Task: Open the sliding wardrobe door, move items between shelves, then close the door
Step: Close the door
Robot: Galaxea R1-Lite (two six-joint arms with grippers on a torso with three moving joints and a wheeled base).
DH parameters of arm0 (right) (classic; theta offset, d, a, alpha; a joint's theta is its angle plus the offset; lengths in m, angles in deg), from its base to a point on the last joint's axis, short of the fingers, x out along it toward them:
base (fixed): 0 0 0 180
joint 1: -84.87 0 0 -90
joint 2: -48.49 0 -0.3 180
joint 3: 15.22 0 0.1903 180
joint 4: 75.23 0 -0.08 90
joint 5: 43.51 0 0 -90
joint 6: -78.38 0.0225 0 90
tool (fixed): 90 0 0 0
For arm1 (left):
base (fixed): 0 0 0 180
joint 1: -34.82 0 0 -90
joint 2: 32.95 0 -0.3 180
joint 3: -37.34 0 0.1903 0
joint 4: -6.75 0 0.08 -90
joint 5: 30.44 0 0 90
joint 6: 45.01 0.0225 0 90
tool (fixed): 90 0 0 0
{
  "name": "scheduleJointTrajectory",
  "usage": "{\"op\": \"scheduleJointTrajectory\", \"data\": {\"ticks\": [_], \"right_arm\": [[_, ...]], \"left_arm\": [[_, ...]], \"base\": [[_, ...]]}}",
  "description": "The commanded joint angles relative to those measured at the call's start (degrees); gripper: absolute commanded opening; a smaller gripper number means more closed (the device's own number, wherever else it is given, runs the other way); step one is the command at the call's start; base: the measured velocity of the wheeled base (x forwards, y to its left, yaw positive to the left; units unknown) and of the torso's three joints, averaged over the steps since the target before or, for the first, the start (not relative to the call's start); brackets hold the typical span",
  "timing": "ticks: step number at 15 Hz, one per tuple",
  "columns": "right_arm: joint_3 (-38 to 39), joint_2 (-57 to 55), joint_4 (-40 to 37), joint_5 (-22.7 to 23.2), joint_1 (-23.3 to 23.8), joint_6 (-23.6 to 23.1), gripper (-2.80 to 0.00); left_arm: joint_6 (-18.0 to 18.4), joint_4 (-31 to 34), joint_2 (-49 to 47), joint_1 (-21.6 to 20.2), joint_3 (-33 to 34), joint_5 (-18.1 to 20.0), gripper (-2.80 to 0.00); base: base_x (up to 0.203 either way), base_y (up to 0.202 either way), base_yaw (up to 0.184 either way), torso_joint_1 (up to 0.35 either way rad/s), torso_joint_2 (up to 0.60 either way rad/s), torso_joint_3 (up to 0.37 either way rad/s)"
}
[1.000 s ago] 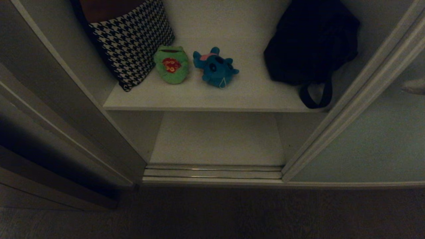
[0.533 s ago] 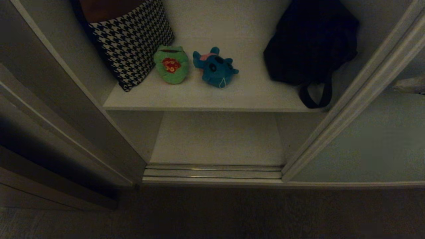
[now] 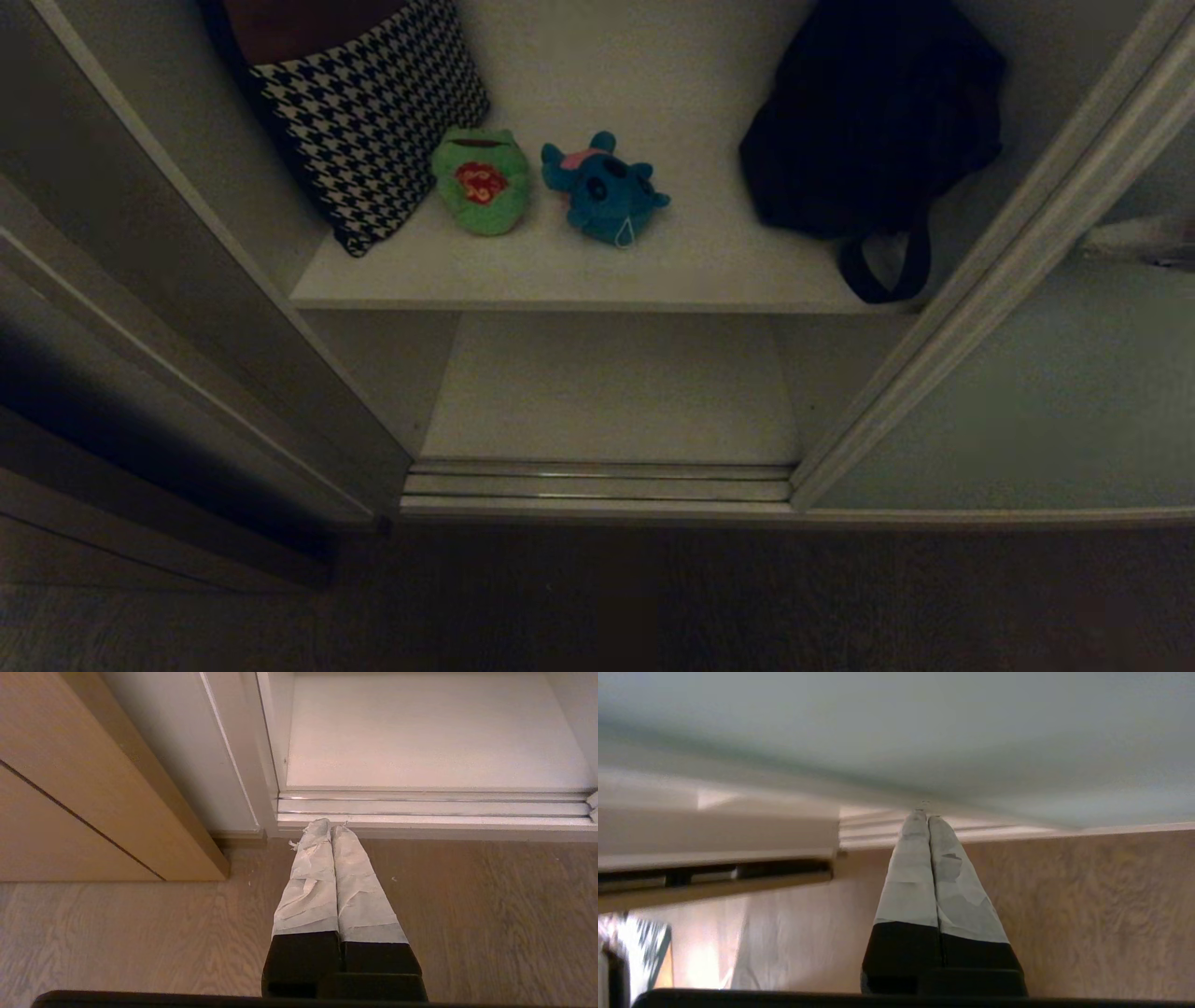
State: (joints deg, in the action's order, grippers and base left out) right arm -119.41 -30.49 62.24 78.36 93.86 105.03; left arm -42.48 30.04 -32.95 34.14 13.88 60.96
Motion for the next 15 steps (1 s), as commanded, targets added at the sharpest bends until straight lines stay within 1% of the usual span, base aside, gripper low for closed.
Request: {"op": "scheduleJointTrajectory", "data": {"ticks": [1, 5, 9, 13, 14, 15], "right_arm": [[0.0, 0.6, -0.2, -0.4, -1.9, 0.1, -2.8], [0.0, -0.4, 0.3, -5.3, -6.0, 0.0, -2.8], [-0.2, 0.0, 0.4, -6.0, -10.9, -2.3, -2.8], [1.0, 7.9, 0.0, -5.8, -13.3, -6.1, -2.8], [2.2, 10.3, 0.2, -5.6, -13.7, -8.5, -2.8], [3.7, 12.7, 0.3, -5.6, -13.9, -12.3, -2.8]], "left_arm": [[0.0, -0.1, -0.1, 0.0, 0.0, 0.0, -2.8], [0.0, -0.1, -0.1, 0.0, 0.0, 0.0, -2.8], [0.0, 0.0, -0.1, 0.0, 0.0, 0.0, -2.8], [0.0, 0.0, -0.1, 0.0, 0.0, 0.0, -2.8], [0.0, 0.0, -0.1, 0.0, 0.0, 0.0, -2.8], [0.0, -0.1, -0.1, 0.0, 0.0, 0.0, -2.8]], "base": [[0.0, 0.0, 0.0, 0.0, 0.0, 0.0], [0.0, 0.0, 0.0, 0.0, 0.0, 0.0], [0.0, 0.0, 0.0, 0.0, 0.0, 0.0], [0.0, 0.0, 0.0, 0.0, 0.0, 0.0], [0.0, 0.0, 0.0, 0.0, 0.0, 0.0], [0.0, 0.0, 0.0, 0.0, 0.0, 0.0]]}}
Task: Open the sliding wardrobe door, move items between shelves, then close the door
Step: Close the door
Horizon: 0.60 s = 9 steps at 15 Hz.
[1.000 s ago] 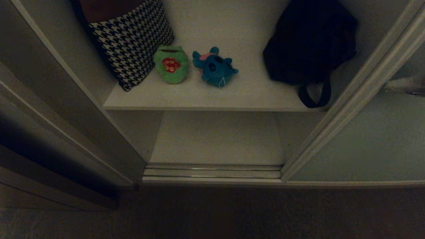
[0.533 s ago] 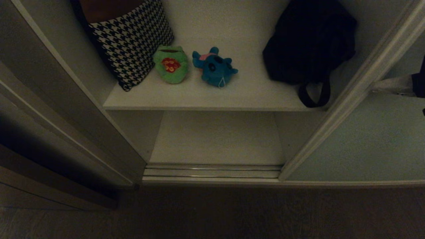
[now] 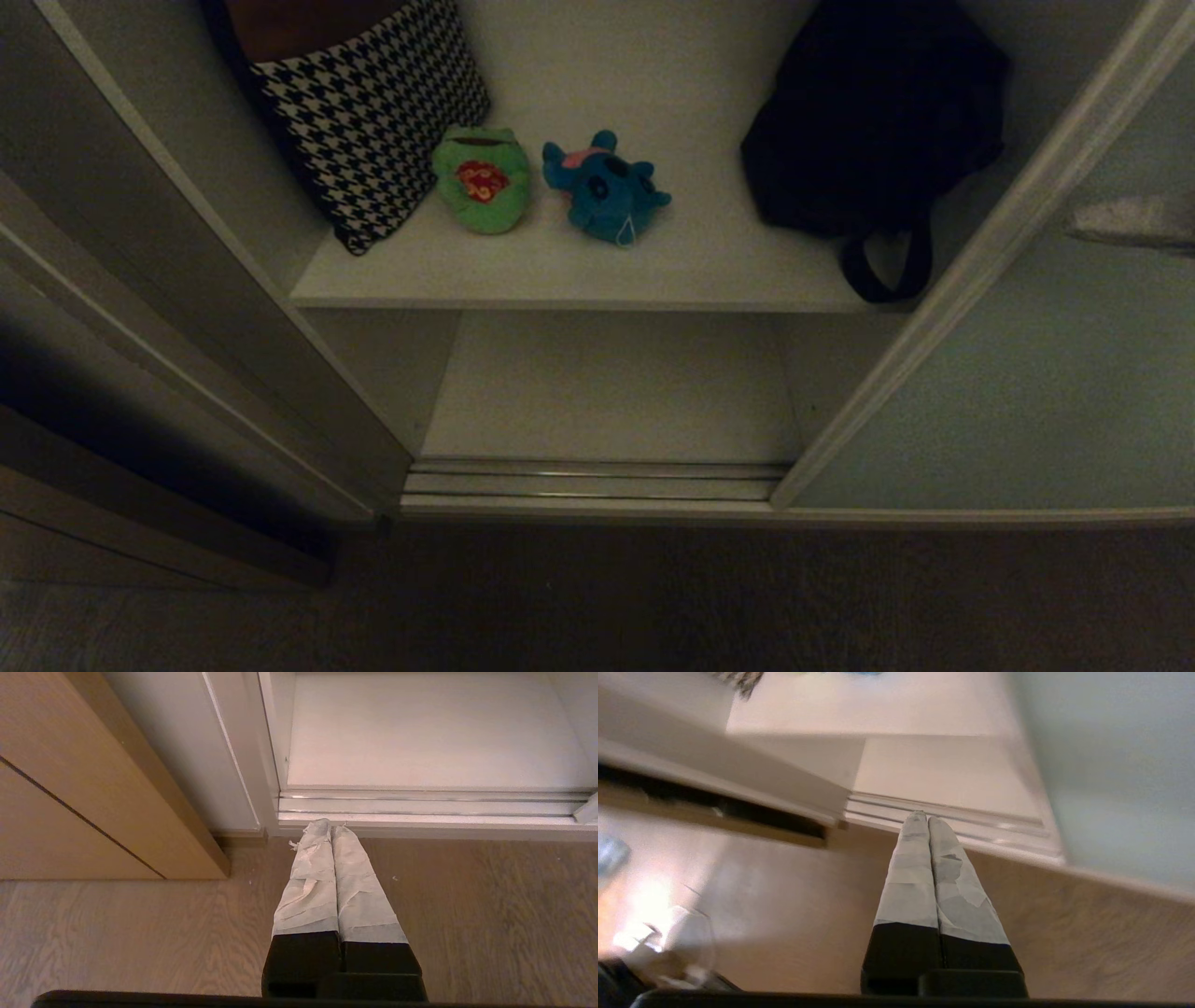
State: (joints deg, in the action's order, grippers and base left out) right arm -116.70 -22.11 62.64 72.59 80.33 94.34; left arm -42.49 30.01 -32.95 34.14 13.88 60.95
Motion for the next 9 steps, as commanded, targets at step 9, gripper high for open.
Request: {"op": "scheduleJointTrajectory", "data": {"ticks": [9], "right_arm": [[13.3, 2.8, 30.8, -7.4, 3.0, -10.4, -2.8]], "left_arm": [[0.0, 0.0, -0.1, 0.0, 0.0, 0.0, -2.8]], "base": [[0.0, 0.0, 0.0, 0.0, 0.0, 0.0]]}}
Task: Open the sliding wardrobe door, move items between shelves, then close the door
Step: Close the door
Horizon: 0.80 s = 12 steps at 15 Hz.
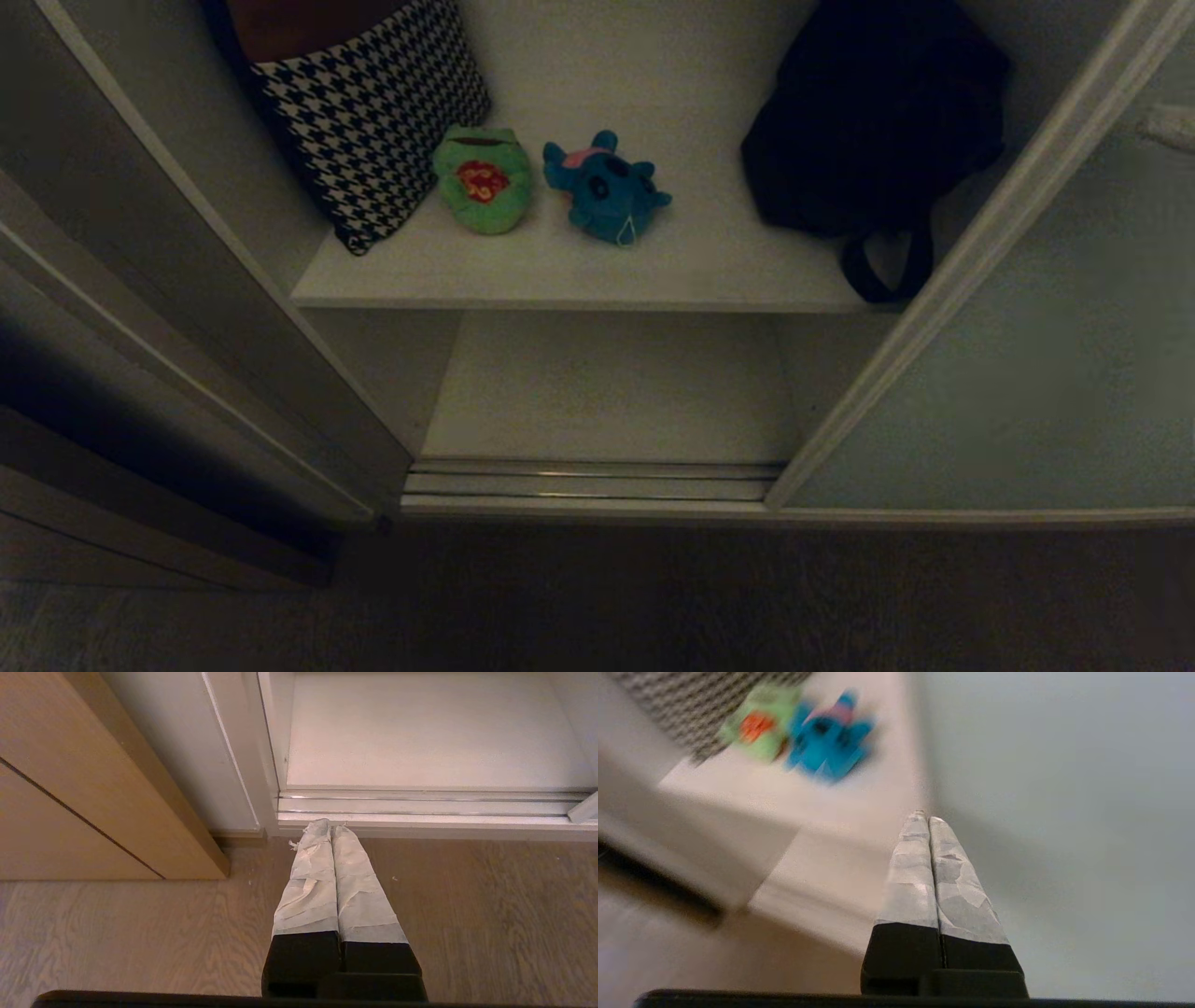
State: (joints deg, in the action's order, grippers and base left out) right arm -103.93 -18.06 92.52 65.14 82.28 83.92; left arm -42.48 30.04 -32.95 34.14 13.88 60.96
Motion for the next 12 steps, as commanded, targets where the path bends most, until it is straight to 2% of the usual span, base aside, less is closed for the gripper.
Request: {"op": "scheduleJointTrajectory", "data": {"ticks": [1, 5, 12], "right_arm": [[0.2, -1.7, 1.2, 0.1, 2.7, 0.0, -2.8], [0.1, -2.6, 1.4, 0.2, 3.6, 0.3, -2.8], [1.0, -1.1, 0.8, 0.5, 0.8, -0.3, -2.8]], "left_arm": [[0.0, -0.1, -0.1, 0.0, 0.0, 0.0, -2.8], [0.0, 0.0, -0.1, 0.0, 0.0, 0.0, -2.8], [0.0, 0.0, -0.1, 0.0, 0.0, 0.0, -2.8]], "base": [[0.0, 0.0, 0.0, 0.0, 0.0, 0.0], [0.0, 0.0, 0.0, 0.0, 0.0, 0.0], [0.0, 0.0, 0.0, 0.0, 0.0, 0.0]]}}
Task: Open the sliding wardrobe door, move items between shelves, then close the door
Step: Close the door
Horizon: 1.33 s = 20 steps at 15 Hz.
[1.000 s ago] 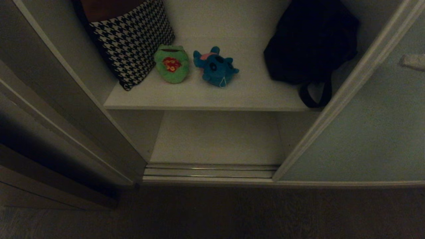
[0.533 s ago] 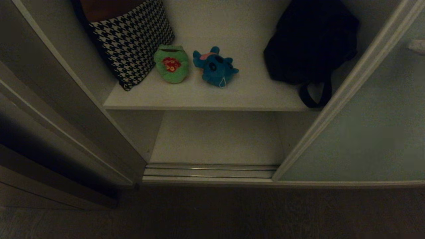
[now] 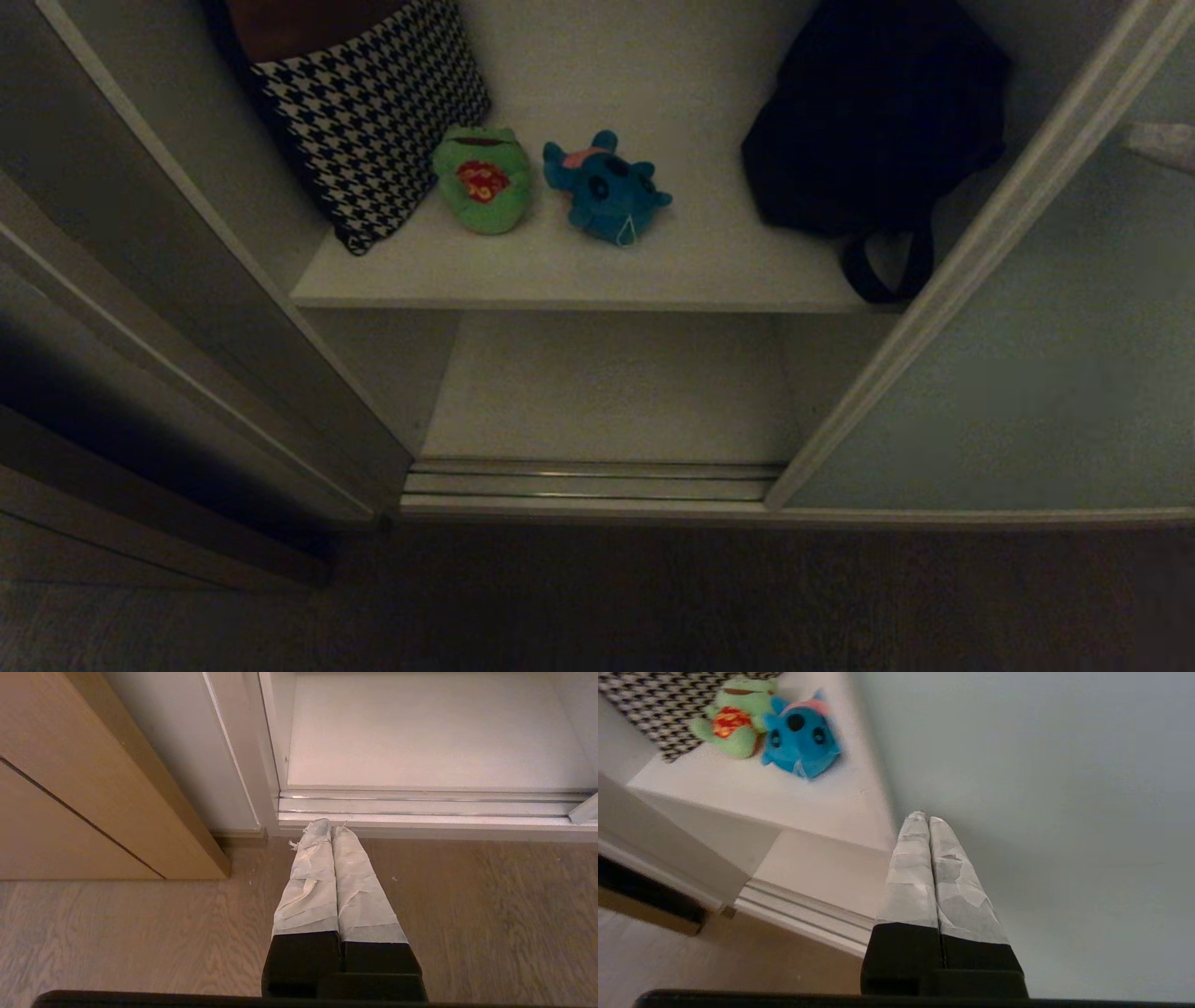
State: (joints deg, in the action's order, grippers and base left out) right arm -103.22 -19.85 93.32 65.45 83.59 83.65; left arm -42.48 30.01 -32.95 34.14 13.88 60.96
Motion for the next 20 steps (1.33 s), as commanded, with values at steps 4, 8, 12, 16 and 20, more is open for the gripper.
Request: {"op": "scheduleJointTrajectory", "data": {"ticks": [4, 8, 12, 16, 20], "right_arm": [[-0.6, -1.2, 0.7, 0.1, -1.0, -0.3, -2.8], [-0.5, -2.3, 0.7, 0.0, -1.1, -0.3, -2.8], [-1.0, -3.2, 0.5, 0.0, -3.8, -0.4, -2.8], [-2.6, -6.2, 0.6, -0.7, -9.2, -0.2, -2.8], [-7.1, -12.3, 0.7, -6.4, -15.9, -2.3, -2.8]], "left_arm": [[0.0, 0.0, -0.1, 0.0, 0.0, 0.0, -2.8], [0.0, 0.0, -0.1, 0.0, 0.0, 0.0, -2.8], [0.0, 0.0, -0.1, 0.0, 0.0, 0.0, -2.8], [0.0, 0.0, -0.1, 0.0, 0.0, 0.0, -2.8], [0.0, 0.0, -0.1, 0.0, 0.0, 0.0, -2.8]], "base": [[0.0, 0.0, 0.0, 0.0, 0.0, 0.0], [0.0, 0.0, 0.0, 0.0, 0.0, 0.0], [0.0, 0.0, 0.0, 0.0, 0.0, 0.0], [0.0, 0.0, 0.0, 0.0, 0.0, 0.0], [0.0, 0.0, 0.0, 0.0, 0.0, 0.0]]}}
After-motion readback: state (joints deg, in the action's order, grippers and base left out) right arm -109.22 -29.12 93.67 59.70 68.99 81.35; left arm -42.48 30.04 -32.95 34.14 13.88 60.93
